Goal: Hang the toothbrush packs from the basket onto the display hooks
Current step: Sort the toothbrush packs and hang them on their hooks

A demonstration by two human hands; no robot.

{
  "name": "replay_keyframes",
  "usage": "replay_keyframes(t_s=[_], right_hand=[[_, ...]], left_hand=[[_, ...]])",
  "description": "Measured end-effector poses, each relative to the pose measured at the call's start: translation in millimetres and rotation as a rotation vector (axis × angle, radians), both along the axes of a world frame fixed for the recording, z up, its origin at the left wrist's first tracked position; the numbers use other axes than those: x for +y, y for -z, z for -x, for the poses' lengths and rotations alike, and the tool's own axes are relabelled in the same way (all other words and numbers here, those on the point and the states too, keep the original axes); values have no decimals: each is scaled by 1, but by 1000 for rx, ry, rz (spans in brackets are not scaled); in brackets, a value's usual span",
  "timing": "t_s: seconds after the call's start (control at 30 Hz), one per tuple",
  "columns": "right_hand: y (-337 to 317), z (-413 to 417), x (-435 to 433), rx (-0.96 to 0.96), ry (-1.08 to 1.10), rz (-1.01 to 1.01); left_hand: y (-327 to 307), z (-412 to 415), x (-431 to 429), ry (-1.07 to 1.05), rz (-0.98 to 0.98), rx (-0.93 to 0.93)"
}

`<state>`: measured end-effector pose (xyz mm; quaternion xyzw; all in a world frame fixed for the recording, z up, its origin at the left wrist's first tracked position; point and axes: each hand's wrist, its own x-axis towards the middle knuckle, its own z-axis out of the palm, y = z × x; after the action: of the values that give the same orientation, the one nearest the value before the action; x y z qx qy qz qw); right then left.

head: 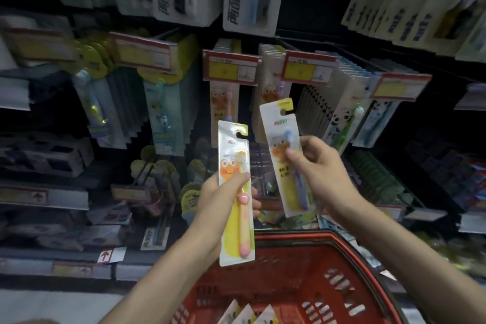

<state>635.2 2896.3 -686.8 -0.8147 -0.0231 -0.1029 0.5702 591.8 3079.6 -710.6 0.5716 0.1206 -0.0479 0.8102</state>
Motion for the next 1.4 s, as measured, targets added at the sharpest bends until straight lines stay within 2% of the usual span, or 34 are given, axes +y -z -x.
replay_keyframes(t_s=[0.17,0.3,0.63,0.73,0.83,1.03,1.23,1.4], right_hand=[[-25,-32,5,60,4,-69],[-34,-50,15,36,30,-88],[-35,-73,26,92,108,-328],[-31,-72,26,99,150,-271],[-27,-68,25,110,196,-117],[-5,-53,10,300,243,10],[6,-9,2,333,128,58],[-2,26,15,325,-114,-143]], left_hand=[[-4,7,1,6,1,-28],[-8,11,5,10,28,-25],[-17,18,12,49,27,-42],[-19,20,12,50,35,-53],[-18,20,11,49,27,-62],[-10,17,9,42,1,-80],[-6,16,5,52,-59,-126],[3,8,3,74,-221,-233]])
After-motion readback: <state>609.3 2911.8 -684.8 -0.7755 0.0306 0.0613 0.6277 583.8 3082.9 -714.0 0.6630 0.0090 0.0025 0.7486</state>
